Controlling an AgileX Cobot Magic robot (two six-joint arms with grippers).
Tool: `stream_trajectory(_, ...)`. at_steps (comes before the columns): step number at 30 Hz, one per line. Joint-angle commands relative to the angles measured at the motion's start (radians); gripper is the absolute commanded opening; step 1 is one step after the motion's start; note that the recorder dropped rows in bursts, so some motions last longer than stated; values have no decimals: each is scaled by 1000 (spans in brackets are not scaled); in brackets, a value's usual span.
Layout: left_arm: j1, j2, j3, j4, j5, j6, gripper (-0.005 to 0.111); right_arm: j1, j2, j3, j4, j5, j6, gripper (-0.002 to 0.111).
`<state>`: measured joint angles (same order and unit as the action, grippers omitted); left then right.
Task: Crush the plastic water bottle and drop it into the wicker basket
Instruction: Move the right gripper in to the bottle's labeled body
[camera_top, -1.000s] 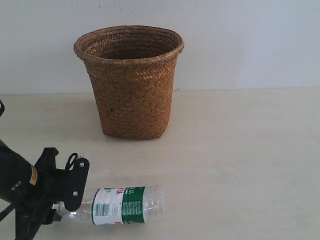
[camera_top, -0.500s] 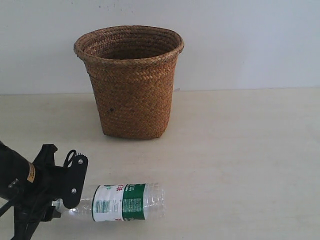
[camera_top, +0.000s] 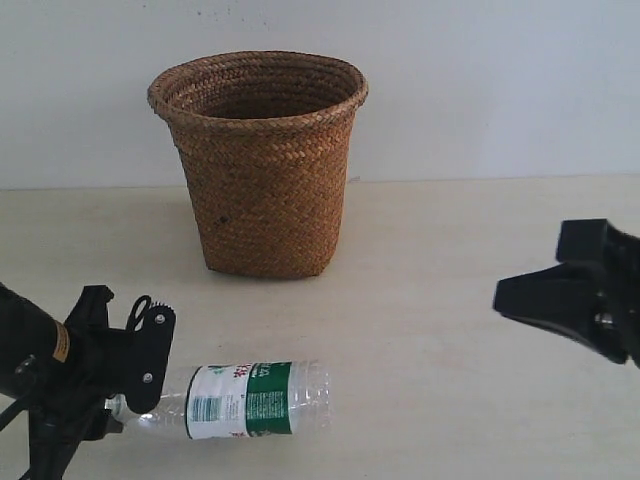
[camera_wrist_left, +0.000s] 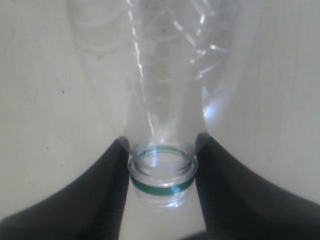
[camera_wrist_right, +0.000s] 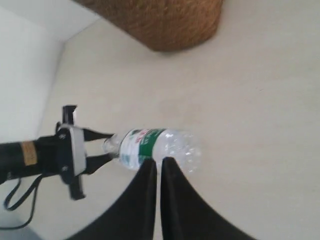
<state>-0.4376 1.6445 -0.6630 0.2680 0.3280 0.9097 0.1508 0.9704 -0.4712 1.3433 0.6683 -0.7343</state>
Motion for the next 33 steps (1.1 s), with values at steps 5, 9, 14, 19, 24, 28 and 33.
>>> stream_trajectory(5, -5, -10, -1, -23, -25, 0, 4, 72, 256, -73, 267, 102, -299, 0)
stream_trajectory(9, -5, -10, -1, -25, -42, 0, 4, 250, 332, -134, 276, -36, -296, 0)
stream_trajectory(14, -5, -10, -1, -25, -40, -11, 4, 464, 437, -243, 274, -242, -285, 0)
stream_trajectory(19, -5, -10, -1, -25, -40, -15, 4, 546, 547, -312, 268, -366, -265, 0)
stream_trajectory(24, -5, -10, -1, -25, -48, -20, 4, 587, 636, -346, 266, -461, -263, 0)
stream_trajectory(28, -5, -10, -2, -25, -50, -20, 4, 628, 672, -371, 264, -472, -276, 0)
stream_trajectory(33, -5, -10, -2, -25, -50, -20, 4, 639, 689, -379, 264, -492, -274, 0)
